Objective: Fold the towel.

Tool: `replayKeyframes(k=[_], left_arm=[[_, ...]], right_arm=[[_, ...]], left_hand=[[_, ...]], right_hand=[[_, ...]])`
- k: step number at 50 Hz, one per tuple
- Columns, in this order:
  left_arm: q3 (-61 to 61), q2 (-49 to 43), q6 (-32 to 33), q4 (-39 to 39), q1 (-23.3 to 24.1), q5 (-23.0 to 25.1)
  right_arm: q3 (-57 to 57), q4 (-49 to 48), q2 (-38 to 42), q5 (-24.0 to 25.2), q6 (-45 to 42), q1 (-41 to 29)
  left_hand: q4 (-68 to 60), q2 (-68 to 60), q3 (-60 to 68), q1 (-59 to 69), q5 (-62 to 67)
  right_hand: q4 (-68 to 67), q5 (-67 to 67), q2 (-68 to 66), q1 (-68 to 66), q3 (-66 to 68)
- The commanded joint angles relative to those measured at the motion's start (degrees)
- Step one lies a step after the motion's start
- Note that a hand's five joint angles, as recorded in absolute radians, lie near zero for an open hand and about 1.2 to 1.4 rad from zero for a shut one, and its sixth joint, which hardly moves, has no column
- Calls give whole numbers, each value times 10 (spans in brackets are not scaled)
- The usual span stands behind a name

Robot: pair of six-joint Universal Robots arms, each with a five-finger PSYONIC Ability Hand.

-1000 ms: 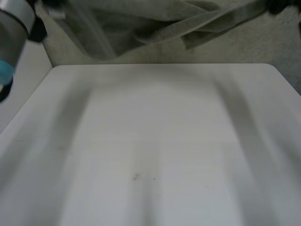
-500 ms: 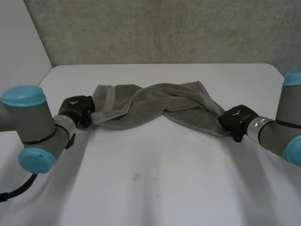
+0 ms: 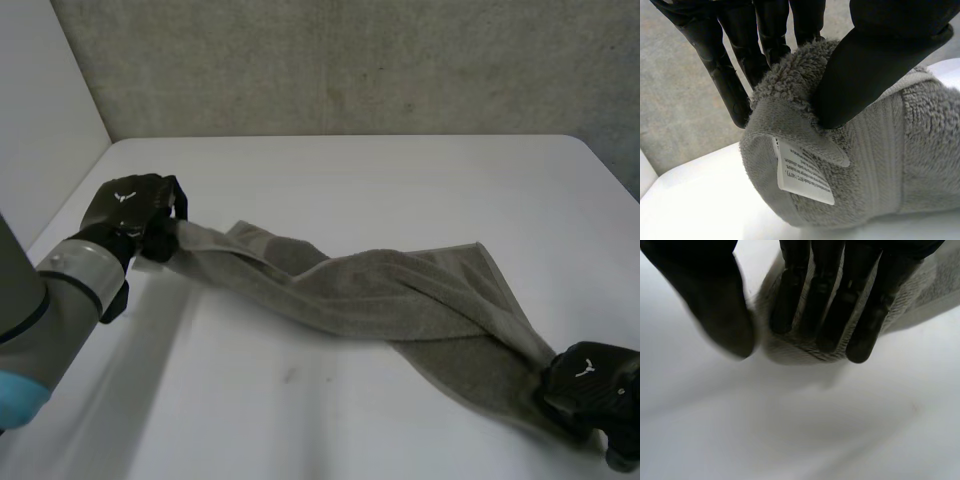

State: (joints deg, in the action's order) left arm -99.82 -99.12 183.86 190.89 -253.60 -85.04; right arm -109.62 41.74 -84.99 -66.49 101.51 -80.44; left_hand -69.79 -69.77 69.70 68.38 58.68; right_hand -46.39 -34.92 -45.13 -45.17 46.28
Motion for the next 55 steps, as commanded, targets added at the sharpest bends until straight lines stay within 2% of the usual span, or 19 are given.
replayKeyframes(k=[1,4,6,7,10,12,15,17,21,23,26,31,35,39,48,51,53,54,55], left_arm=[[-26,27,1,0,1,24],[-22,28,1,0,6,24],[-19,28,1,0,11,24],[-19,28,1,0,11,24],[-13,29,2,0,19,24],[-10,31,4,-1,27,24],[-9,36,4,-1,30,24],[-5,54,4,-1,39,24],[0,73,4,-1,43,25],[6,93,4,-2,48,25],[8,103,4,-2,49,25],[9,139,4,-3,51,26],[9,158,4,-6,55,30],[3,183,4,-11,58,50],[-4,216,4,-16,59,67],[-7,220,4,-16,59,69],[-8,218,4,-14,58,70],[-8,218,4,-14,58,70],[-7,215,4,-12,56,70]], right_arm=[[64,-3,-19,129,45,25],[88,-6,-11,151,91,23],[139,-19,3,172,180,17],[139,-19,3,172,180,17],[200,-43,52,167,254,2],[265,-56,97,163,327,-38],[303,-61,122,157,360,-61],[384,-70,189,126,415,-103],[472,-71,255,93,451,-153],[557,-71,320,79,477,-186],[598,-71,351,79,493,-197],[773,-68,478,76,568,-244],[844,-59,530,78,594,-268],[908,-54,585,102,629,-288],[938,-58,635,160,685,-339],[939,-60,645,158,684,-353],[948,-63,650,153,684,-354],[948,-63,650,153,684,-354],[961,-68,652,147,684,-354]], left_hand=[[-102,-102,103,116,113],[-102,-102,103,116,113],[-102,-102,103,116,113],[-102,-102,103,116,113],[-102,-102,103,116,113],[-102,-102,103,116,113],[-102,-102,103,116,113],[-102,-102,103,116,113],[-102,-102,103,116,113],[-102,-102,103,116,113],[-102,-102,103,116,113],[-102,-102,103,116,113],[-102,-102,103,116,113],[-102,-102,103,116,113],[-102,-102,103,116,113],[-102,-102,103,116,113],[-102,-102,103,116,113],[-102,-102,103,116,113],[-102,-102,103,116,113]], right_hand=[[364,349,351,352,-363],[364,349,351,352,-363],[364,349,351,352,-363],[364,349,351,352,-363],[364,349,351,352,-363],[364,349,351,352,-363],[364,349,351,352,-363],[364,349,351,352,-363],[364,349,351,352,-363],[364,349,351,352,-363],[364,349,351,352,-363],[364,349,351,352,-363],[364,349,351,352,-363],[364,349,351,352,-363],[364,349,351,352,-363],[260,246,248,248,-259],[73,58,61,61,-72],[72,57,59,60,-71],[-78,-92,-90,-90,79]])
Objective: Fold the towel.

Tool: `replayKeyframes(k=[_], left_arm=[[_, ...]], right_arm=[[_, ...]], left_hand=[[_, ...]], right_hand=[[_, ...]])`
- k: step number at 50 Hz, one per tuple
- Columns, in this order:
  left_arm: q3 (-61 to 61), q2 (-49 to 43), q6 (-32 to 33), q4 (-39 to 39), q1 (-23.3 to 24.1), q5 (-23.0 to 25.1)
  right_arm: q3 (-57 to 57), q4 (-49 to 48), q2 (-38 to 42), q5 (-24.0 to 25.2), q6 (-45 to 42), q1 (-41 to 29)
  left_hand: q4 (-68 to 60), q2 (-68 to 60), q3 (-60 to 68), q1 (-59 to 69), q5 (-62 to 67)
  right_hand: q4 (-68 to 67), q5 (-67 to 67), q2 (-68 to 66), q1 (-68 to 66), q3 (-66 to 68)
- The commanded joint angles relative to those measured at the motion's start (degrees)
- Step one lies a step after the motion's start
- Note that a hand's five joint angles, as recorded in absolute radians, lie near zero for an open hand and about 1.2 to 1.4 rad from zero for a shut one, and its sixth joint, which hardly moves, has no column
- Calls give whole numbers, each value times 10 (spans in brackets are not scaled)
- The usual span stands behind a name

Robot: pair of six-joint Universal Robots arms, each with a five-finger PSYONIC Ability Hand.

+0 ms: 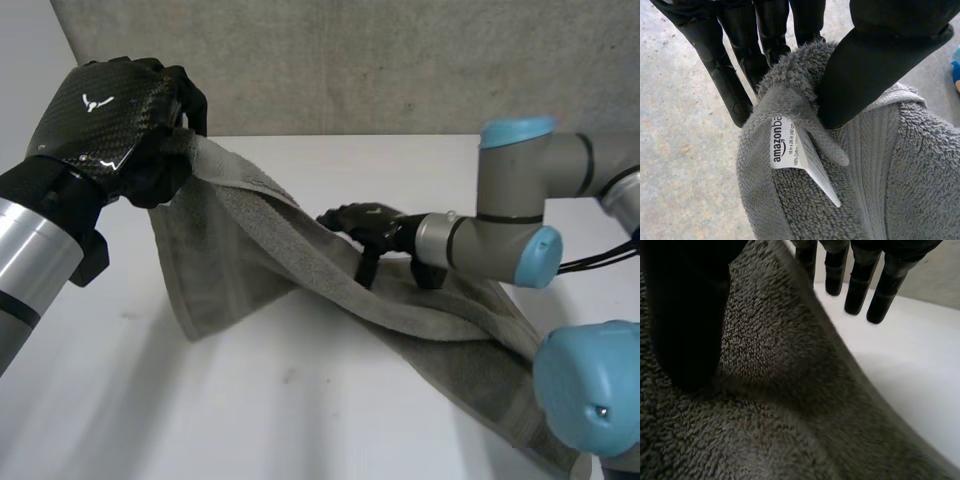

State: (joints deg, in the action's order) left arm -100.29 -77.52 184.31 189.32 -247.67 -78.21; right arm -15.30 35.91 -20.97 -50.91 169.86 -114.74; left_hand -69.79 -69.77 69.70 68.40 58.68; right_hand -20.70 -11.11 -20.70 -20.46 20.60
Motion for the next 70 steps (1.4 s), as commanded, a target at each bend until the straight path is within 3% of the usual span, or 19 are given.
replayKeyframes(k=[1,3,4,6,12,23,25,31,34,38,46,55,59,61,62,63,64,65,70], left_arm=[[-3,-1,0,3,-4,2],[-3,-8,0,6,-11,2],[-3,-8,0,6,-12,2],[0,-19,0,10,-18,2],[31,-77,1,23,-34,1],[347,-281,-4,102,-30,-15],[431,-322,-4,103,-26,-40],[473,-345,-5,102,-22,-96],[446,-345,-5,98,-23,-111],[339,-331,0,98,-27,-104],[158,-323,2,103,-41,-104],[32,-313,32,105,-59,-85],[1,-288,57,109,-62,-55],[-4,-280,58,110,-66,-49],[-8,-274,58,110,-70,-48],[-8,-274,58,110,-70,-48],[-10,-270,57,109,-74,-47],[-10,-265,56,108,-76,-47],[-24,-241,55,103,-77,-48]], right_arm=[[18,-10,12,-9,0,-11],[54,-25,10,-55,2,-11],[54,-25,10,-55,2,-11],[84,-53,3,-126,-1,-8],[100,-108,-36,-192,-18,-3],[102,-275,-167,-290,-82,-2],[94,-317,-205,-301,-86,-5],[49,-316,-239,-294,-94,-4],[-23,-297,-266,-262,-124,0],[-184,-254,-307,-201,-209,1],[-456,-183,-326,-189,-349,-7],[-598,-196,-327,-189,-353,-9],[-626,-258,-353,-191,-298,-7],[-634,-276,-365,-191,-272,-4],[-641,-289,-376,-191,-249,-2],[-641,-290,-377,-191,-248,-2],[-650,-304,-385,-190,-231,-1],[-660,-317,-394,-191,-221,0],[-692,-355,-423,-197,-201,0]], left_hand=[[-102,-102,103,116,113],[-102,-102,103,116,113],[-102,-102,103,116,113],[-102,-102,103,116,113],[-102,-102,103,116,113],[-102,-102,103,116,113],[-102,-102,103,116,113],[-102,-102,103,116,113],[-102,-102,103,116,113],[-102,-102,103,116,113],[-102,-102,103,116,113],[-102,-102,103,116,113],[-102,-102,103,116,113],[-102,-102,103,116,113],[-102,-102,103,116,113],[-102,-102,103,116,113],[-102,-102,103,116,113],[-102,-102,103,116,113],[-102,-102,103,116,113]], right_hand=[[-336,-332,-336,-339,337],[-592,-588,-592,-594,593],[-593,-589,-593,-595,594],[-593,-589,-593,-595,594],[-593,-589,-593,-595,594],[-593,-589,-593,-595,594],[-593,-589,-593,-595,594],[-593,-589,-593,-595,594],[-593,-589,-593,-595,594],[-593,-589,-593,-595,594],[-593,-589,-593,-595,594],[-593,-589,-593,-595,594],[-593,-589,-593,-595,594],[-545,-541,-545,-547,546],[-390,-386,-390,-392,391],[-388,-384,-388,-391,389],[-214,-209,-214,-216,214],[-145,-141,-145,-148,146],[-118,-114,-118,-120,119]])
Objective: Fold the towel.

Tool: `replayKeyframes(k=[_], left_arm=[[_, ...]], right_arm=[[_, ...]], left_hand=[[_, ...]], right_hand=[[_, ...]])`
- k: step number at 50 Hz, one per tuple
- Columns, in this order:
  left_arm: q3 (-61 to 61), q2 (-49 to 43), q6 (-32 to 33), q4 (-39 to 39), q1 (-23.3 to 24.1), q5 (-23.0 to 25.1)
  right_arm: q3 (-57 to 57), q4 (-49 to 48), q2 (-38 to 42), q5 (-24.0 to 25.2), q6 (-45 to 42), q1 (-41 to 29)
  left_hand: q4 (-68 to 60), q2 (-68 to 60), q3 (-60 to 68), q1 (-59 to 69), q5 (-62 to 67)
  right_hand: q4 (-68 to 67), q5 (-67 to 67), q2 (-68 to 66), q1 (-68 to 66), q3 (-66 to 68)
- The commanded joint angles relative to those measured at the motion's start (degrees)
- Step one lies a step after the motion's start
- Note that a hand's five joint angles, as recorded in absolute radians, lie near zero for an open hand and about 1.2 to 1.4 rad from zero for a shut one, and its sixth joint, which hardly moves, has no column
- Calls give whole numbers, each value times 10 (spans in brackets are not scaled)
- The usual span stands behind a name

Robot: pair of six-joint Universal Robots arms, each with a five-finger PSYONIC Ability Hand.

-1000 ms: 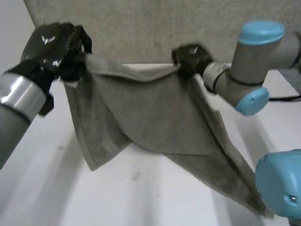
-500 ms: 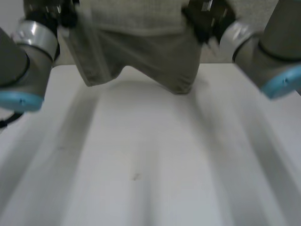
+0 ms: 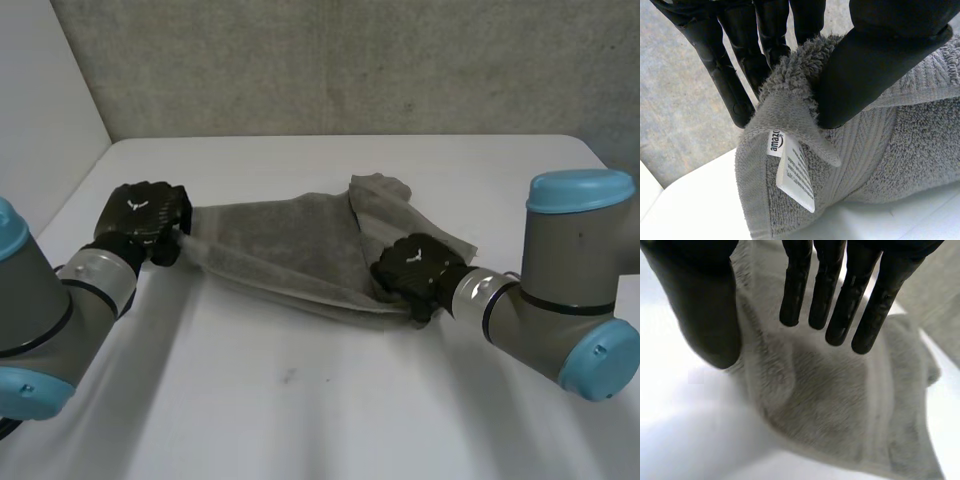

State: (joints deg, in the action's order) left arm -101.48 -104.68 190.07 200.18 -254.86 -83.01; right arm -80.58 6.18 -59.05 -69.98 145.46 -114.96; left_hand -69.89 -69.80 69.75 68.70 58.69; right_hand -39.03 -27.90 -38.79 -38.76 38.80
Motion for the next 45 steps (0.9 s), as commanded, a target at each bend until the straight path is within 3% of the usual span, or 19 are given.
replayKeyframes(k=[1,10,15,18,28,38,45], left_arm=[[-12,31,-2,-6,-5,0],[-43,119,-37,-8,-9,2],[-35,149,-66,-14,-5,3],[-25,156,-73,-23,-2,3],[43,158,-80,-79,17,1],[75,167,-117,-102,24,0],[94,172,-135,-110,27,0]], right_arm=[[-40,-57,-42,-6,43,2],[-61,-79,-54,-58,84,25],[-67,-75,-51,-59,129,53],[-77,-67,-49,-54,163,68],[-131,-63,-48,-22,192,80],[-139,-123,-21,-11,239,69],[-128,-135,7,-12,280,13]], left_hand=[[-101,-102,103,113,113],[-101,-102,103,113,113],[-101,-102,103,113,113],[-101,-102,103,113,113],[-101,-102,103,113,113],[-101,-102,103,113,113],[-101,-102,103,113,113]], right_hand=[[66,54,63,63,-63],[130,118,127,127,-127],[185,174,183,182,-183],[290,279,288,288,-288],[290,279,288,288,-288],[251,240,248,248,-249],[244,233,242,241,-242]])
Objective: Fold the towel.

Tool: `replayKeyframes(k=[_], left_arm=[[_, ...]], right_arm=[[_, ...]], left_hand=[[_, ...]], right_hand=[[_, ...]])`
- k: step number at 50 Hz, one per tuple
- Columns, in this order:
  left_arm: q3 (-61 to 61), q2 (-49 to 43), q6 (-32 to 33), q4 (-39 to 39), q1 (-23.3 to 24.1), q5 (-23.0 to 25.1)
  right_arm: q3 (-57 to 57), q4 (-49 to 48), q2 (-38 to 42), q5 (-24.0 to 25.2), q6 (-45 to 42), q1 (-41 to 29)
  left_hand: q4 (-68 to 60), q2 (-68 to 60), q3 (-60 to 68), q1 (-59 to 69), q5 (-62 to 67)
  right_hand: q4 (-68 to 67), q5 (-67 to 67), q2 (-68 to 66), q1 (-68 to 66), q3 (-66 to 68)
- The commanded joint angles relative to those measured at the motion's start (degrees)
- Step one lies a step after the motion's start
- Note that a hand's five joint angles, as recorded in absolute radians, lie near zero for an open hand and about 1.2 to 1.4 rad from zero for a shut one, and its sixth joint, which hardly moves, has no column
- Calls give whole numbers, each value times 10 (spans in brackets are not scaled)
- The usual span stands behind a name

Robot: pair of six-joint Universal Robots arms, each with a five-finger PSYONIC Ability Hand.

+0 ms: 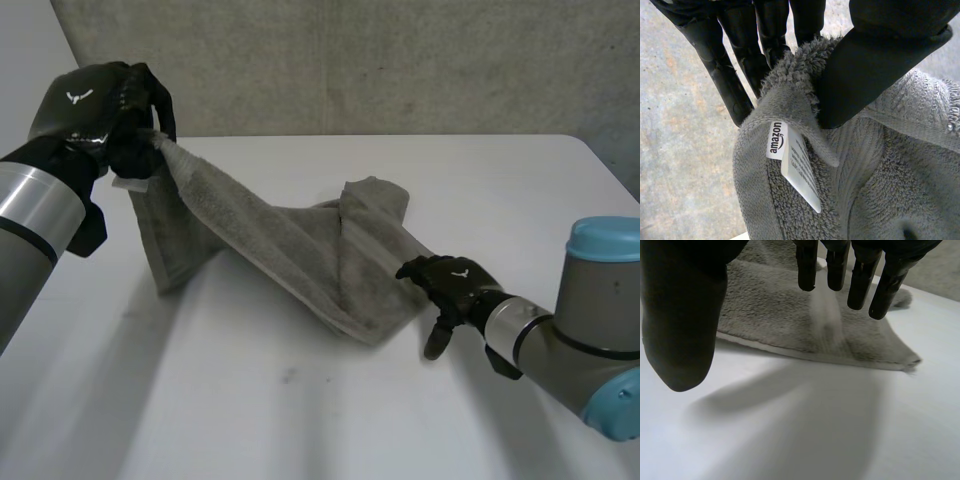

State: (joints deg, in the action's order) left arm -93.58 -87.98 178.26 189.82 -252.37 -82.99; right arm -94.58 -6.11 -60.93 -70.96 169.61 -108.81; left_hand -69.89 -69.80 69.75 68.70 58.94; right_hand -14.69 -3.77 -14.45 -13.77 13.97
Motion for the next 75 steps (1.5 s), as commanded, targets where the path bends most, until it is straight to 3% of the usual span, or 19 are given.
replayKeyframes(k=[1,14,22,28,29,30,32,36,37,38,40,42,51,54,59,65,70,75], left_arm=[[15,5,-17,-6,2,-1],[45,5,-20,-15,20,-4],[47,5,-28,-15,19,-5],[45,5,-33,-15,17,-6],[44,5,-34,-15,15,-6],[44,5,-34,-15,15,-6],[40,6,-35,-14,12,-6],[38,5,-35,-13,10,-5],[37,4,-35,-14,9,-5],[37,4,-35,-14,9,-5],[31,4,-35,-14,7,-5],[21,4,-35,-12,2,-4],[-27,4,-34,-9,-10,1],[-34,4,-33,-9,-12,1],[-48,2,-33,-8,-22,2],[-54,0,-34,-7,-29,3],[-59,-3,-34,-7,-29,3],[-63,-4,-34,1,-30,3]], right_arm=[[12,-12,26,-2,39,-48],[52,-45,64,-15,126,-127],[90,-69,99,-67,189,-134],[121,-70,125,-79,215,-133],[126,-70,128,-84,215,-133],[126,-70,128,-84,215,-133],[130,-69,127,-98,212,-127],[135,-62,119,-101,206,-126],[134,-61,110,-102,200,-126],[134,-61,110,-102,200,-126],[126,-61,84,-102,180,-123],[124,-59,72,-101,164,-119],[134,10,39,-90,2,-40],[145,24,40,-89,-32,-31],[174,54,63,-81,-162,-22],[189,55,85,-70,-199,-13],[196,49,114,2,-208,-13],[215,40,136,26,-223,-14]], left_hand=[[-101,-102,103,113,111],[-101,-102,103,113,111],[-101,-102,103,113,111],[-101,-102,103,113,111],[-101,-102,103,113,111],[-101,-102,103,113,111],[-101,-102,103,113,111],[-101,-102,103,113,111],[-101,-102,103,113,111],[-101,-102,103,113,111],[-101,-102,103,113,111],[-101,-102,103,113,111],[-101,-102,103,113,111],[-101,-102,103,113,111],[-101,-102,103,113,111],[-101,-102,103,113,111],[-101,-102,103,113,111],[-101,-102,103,113,111]], right_hand=[[1,-9,-2,-9,7],[-38,-47,-40,-47,45],[-169,-178,-172,-178,176],[-395,-404,-397,-404,402],[-503,-512,-505,-512,510],[-504,-513,-506,-513,511],[-633,-642,-635,-642,640],[-586,-596,-589,-596,594],[-500,-509,-502,-509,507],[-499,-508,-501,-508,506],[-77,-87,-80,-87,85],[-27,-36,-29,-36,34],[-28,-37,-30,-37,35],[-28,-37,-30,-37,35],[-41,-51,-44,-51,49],[-62,-71,-64,-71,69],[-100,-109,-103,-109,107],[-139,-148,-141,-148,146]])
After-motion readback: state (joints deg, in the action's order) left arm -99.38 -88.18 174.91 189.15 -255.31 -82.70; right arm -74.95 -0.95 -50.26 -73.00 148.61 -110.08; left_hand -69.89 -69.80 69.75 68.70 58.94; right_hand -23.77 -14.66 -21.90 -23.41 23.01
